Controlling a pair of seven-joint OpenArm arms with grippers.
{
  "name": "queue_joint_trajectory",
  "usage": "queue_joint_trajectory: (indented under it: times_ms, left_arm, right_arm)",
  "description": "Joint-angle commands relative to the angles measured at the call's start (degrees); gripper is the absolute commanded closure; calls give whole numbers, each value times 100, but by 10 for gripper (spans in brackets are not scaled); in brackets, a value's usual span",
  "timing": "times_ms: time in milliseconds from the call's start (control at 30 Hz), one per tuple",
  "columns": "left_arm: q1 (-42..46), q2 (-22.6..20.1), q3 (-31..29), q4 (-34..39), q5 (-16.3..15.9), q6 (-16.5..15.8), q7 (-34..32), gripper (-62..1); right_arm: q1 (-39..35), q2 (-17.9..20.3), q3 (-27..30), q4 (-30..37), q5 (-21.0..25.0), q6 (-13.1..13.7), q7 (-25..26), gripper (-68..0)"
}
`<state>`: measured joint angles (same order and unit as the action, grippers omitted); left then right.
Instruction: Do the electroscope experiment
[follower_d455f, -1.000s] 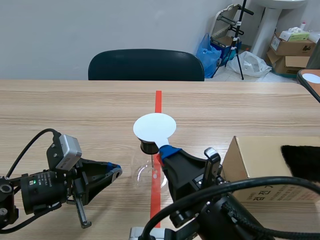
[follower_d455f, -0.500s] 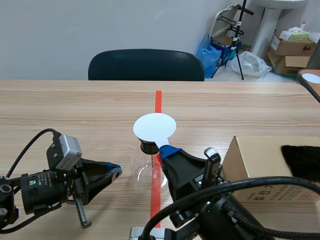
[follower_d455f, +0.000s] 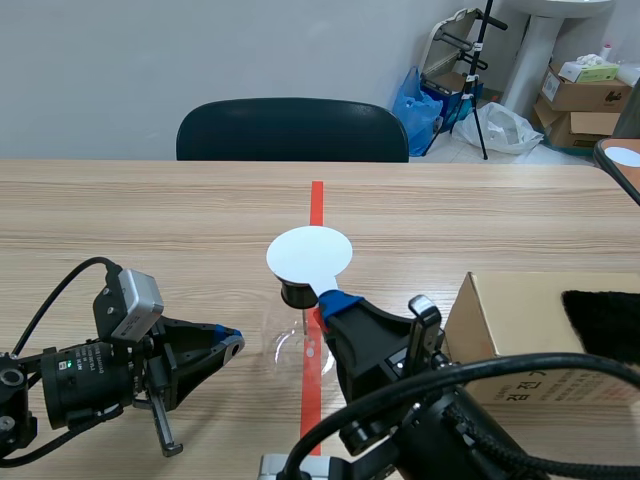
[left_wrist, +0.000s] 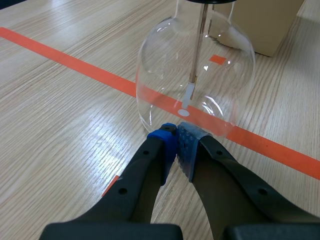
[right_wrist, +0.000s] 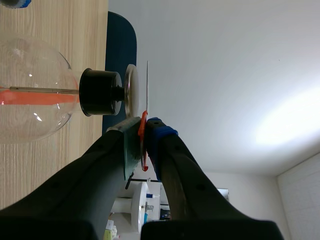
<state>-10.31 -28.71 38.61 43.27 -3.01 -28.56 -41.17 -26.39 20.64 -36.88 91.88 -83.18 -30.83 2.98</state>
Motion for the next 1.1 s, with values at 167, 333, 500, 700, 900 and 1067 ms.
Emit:
queue_joint_trajectory:
  times_ms: [167,333,500,700,900,1067]
  left_arm:
    - [-15,28,-4,125,-39,-4,-79,-30]
    - [-15,28,-4,125,-39,-4,-79,-30]
    - [-15,28,-4,125,-39,-4,-15,-30]
    - [-15,28,-4,125,-39,-4,-15,-30]
    - [-15,28,-4,125,-39,-4,-17,-30]
    - [-15,28,-4,125,-39,-4,-17,-30]
  right_arm:
    - [52,31,13,81,-17,-76,-4,-11]
    - [52,31,13,81,-17,-76,-4,-11]
    - [52,31,13,81,-17,-76,-4,-11]
    - [52,31,13,81,-17,-76,-4,-11]
    - [52,31,13,81,-17,-76,-4,-11]
    - [52,31,13,81,-17,-76,-4,-11]
